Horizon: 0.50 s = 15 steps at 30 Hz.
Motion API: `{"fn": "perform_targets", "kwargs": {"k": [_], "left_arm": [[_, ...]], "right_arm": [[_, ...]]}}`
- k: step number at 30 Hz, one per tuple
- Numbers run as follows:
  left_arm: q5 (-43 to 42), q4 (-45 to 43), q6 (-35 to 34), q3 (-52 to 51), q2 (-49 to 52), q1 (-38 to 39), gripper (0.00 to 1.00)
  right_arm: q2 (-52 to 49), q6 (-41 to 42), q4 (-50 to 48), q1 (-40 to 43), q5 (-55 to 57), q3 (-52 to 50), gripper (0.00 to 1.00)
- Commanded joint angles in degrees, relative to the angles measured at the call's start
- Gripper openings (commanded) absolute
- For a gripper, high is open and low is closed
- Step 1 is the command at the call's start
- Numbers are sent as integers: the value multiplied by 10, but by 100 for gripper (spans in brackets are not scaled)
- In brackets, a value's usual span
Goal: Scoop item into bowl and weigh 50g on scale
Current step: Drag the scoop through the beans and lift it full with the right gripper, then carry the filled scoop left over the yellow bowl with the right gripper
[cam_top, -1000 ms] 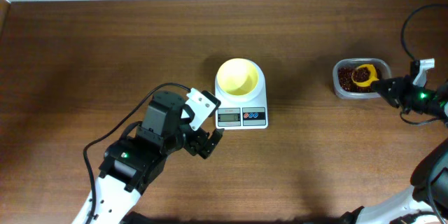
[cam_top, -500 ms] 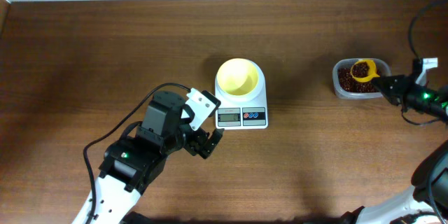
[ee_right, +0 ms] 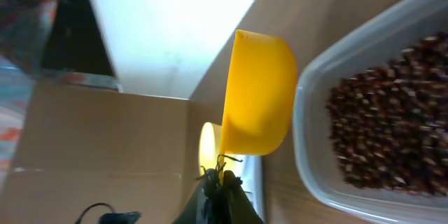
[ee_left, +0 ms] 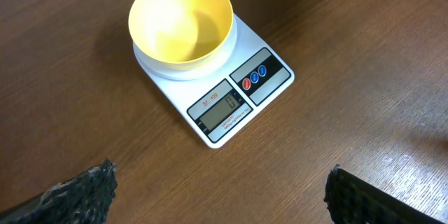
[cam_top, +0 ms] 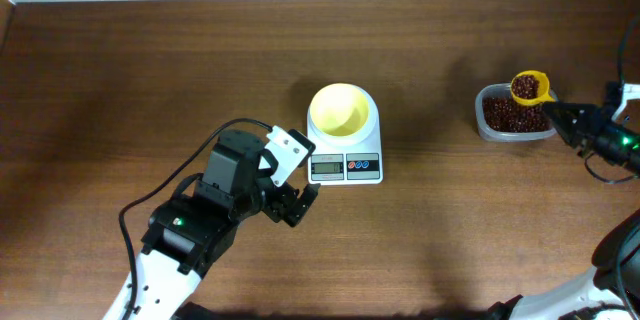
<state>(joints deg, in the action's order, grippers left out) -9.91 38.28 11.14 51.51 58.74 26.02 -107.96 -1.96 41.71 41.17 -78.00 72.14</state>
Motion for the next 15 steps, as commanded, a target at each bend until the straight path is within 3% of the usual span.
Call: {"fn": "perform_targets", "kwargs": {"k": [1, 15], "left_arm": [[-8, -1, 9, -5, 1, 2, 99], [-8, -1, 10, -5, 1, 2, 99]], "right_arm": [[-4, -5, -2, 2, -69, -3, 4], [-4, 29, 7, 0, -109, -3, 4]]}}
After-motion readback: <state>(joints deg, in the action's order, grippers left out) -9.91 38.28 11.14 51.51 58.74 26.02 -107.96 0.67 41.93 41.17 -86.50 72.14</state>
